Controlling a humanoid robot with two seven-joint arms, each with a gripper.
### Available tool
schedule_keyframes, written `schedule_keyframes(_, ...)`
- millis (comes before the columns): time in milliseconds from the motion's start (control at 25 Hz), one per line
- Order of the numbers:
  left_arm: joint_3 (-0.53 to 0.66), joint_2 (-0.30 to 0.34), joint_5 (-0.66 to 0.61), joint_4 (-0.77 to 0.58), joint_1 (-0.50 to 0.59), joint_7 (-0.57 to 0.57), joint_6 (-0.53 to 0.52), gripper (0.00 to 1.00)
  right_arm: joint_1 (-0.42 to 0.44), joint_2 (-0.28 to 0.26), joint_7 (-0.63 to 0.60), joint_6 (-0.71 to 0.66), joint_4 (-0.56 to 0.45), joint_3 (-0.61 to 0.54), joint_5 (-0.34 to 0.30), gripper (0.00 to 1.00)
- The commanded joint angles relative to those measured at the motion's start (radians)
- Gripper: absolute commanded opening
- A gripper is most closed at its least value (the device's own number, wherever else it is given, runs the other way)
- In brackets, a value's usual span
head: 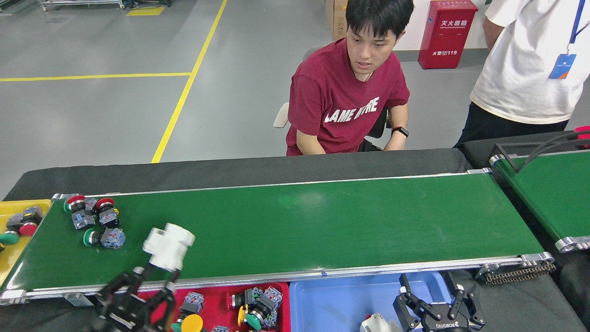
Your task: Pick switch part from conveyor to tray
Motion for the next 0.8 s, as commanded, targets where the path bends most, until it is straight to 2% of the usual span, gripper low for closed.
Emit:
schedule_keyframes(0,-0.048,-0.008,-0.009,-0.016,-0.022,0.005,-0.011,0.03,0.0,-0.006,-0.008,-0.003,-0.015,-0.001,0.001,0.99)
schedule_keyframes(200,-0.253,-0.033,-0.023,-0.016,-0.139,0.003,-0.017,0.05,0.001,-0.007,-0.008,-0.003,-0.017,-0.001,0.001,0.99)
schedule_keyframes(280,-0.333,-0.037,-0.072,-0.014,-0.153,-0.003,-0.015,0.06,0.001,-0.007,-0.008,-0.003,-0.017,-0.001,0.001,0.99)
schedule_keyframes(401,-0.443,-0.082,-0.146,-0.014,-0.153,-0.029,-0.018,0.11,0.001,-0.007,-0.008,-0.003,-0.017,-0.001,0.001,0.99)
schedule_keyframes(441,-0.471,-0.098,-0.172,-0.014,-0.151,-0.05,-0.018,0.2,0.001,-0.007,-0.008,-0.003,-0.017,-0.001,0.001,0.99)
schedule_keyframes(481,-0.482,-0.114,-0.195,-0.014,-0.151,-0.072,-0.009,0.39,0.001,-0.006,-0.008,-0.004,-0.017,-0.001,0.001,0.99)
schedule_keyframes(561,-0.477,-0.189,-0.259,-0.013,-0.139,-0.12,0.014,0.93,0.001,-0.007,-0.008,-0.003,-0.017,-0.001,0.001,0.99)
schedule_keyframes(601,-0.474,-0.212,-0.278,-0.01,-0.127,-0.12,0.028,1.0,0.001,-0.007,-0.008,-0.003,-0.017,-0.001,0.001,0.99)
schedule_keyframes(761,-0.426,-0.221,-0.275,-0.011,-0.118,-0.12,0.032,1.0,0.003,-0.006,-0.008,-0.003,-0.017,-0.001,0.001,0.99)
